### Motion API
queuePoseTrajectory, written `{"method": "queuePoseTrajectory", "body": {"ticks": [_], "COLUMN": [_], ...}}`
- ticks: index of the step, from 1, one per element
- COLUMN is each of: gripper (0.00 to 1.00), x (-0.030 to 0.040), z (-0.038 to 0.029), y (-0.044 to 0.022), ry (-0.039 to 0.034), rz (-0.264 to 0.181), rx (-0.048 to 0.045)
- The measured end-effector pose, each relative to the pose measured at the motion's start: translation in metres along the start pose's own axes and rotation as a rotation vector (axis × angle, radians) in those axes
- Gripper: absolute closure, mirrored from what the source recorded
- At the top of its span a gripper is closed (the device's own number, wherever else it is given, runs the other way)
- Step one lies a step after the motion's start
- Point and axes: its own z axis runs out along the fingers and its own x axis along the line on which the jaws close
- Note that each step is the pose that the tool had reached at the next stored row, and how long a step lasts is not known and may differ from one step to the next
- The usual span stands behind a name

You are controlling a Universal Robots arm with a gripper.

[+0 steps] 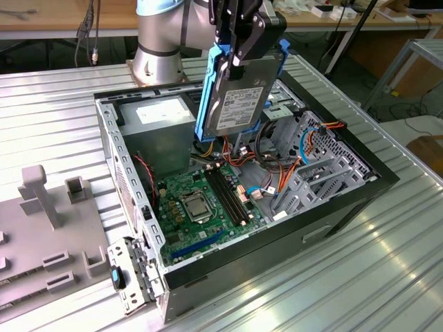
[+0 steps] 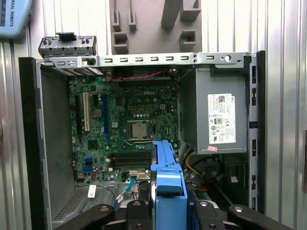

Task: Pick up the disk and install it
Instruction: 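Insert the disk into the insertion slot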

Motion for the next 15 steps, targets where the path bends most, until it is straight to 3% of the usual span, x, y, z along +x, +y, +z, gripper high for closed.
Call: {"method": "queuePoseTrajectory", "body": {"ticks": [4, 6, 8, 10, 15], "gripper": [0.63, 0.63, 0.63, 0.63, 0.63], "x": [0.0173, 0.0213, 0.029, 0.0301, 0.0309], "z": [-0.0001, -0.0001, 0.0001, 0.001, 0.0014], "y": [-0.0006, -0.0014, -0.0056, -0.02, -0.0275], "ry": [0.0, -0.0002, -0.0001, 0.0, 0.0], "rz": [0.0, 0.0, 0.0, 0.0, 0.0], "rx": [0.0, 0.0, -0.0001, -0.0019, -0.0033]}}
